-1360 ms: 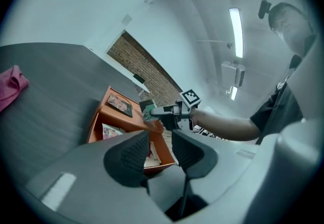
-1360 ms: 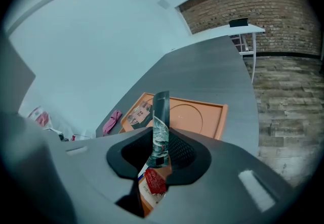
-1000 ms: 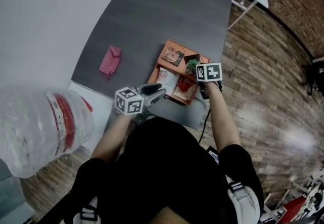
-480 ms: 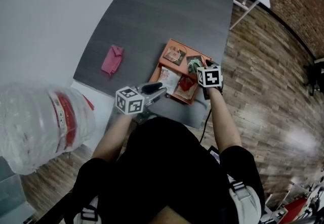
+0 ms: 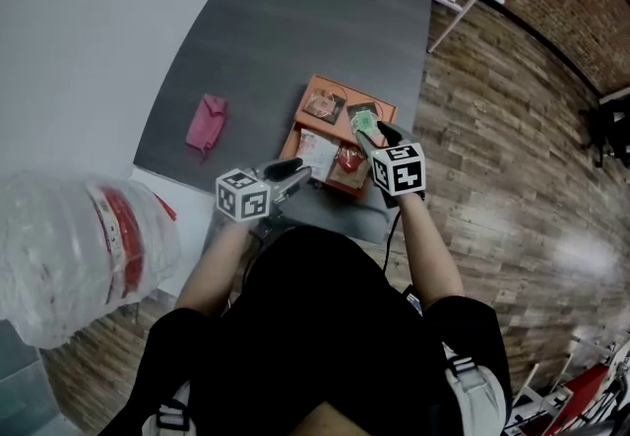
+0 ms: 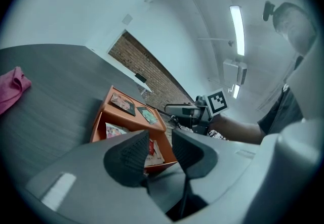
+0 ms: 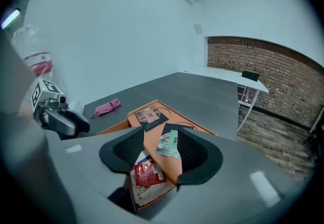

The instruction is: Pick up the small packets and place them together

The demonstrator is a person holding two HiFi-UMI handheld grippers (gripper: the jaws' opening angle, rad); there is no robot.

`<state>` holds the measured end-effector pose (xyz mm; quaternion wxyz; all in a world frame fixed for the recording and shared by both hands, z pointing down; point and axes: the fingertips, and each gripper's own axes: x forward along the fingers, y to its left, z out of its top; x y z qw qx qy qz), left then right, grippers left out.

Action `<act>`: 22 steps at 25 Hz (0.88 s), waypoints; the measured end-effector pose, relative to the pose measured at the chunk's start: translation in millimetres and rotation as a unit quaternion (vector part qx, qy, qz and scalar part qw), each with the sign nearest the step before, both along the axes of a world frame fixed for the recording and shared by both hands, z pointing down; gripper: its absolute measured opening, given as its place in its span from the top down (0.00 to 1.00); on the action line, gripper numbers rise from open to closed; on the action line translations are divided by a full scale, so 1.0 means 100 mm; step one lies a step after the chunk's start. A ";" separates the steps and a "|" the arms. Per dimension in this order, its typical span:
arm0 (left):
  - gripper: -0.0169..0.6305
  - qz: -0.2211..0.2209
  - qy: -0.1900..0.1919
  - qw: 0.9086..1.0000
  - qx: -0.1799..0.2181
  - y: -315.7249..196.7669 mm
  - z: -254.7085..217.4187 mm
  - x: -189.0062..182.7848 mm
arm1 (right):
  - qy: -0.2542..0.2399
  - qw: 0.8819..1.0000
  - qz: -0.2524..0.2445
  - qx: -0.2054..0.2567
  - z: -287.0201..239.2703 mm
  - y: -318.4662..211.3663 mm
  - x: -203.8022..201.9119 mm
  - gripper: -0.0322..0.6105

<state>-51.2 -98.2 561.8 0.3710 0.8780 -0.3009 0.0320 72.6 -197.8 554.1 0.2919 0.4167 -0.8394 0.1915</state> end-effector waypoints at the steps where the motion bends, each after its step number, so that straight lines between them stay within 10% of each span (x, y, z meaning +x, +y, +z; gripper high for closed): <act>1: 0.76 0.002 -0.001 1.000 0.001 0.00 0.00 0.01 | -0.007 1.000 -0.001 0.001 -0.01 0.05 -0.01 0.63; 17: 0.76 0.054 -0.088 0.994 0.016 -0.43 0.12 0.53 | -0.035 0.999 0.008 -0.037 0.23 0.74 0.19 0.71; 22: 0.76 0.116 -0.157 0.981 -0.017 -0.50 0.37 0.76 | -0.064 0.997 0.028 -0.017 0.08 0.85 0.29 0.71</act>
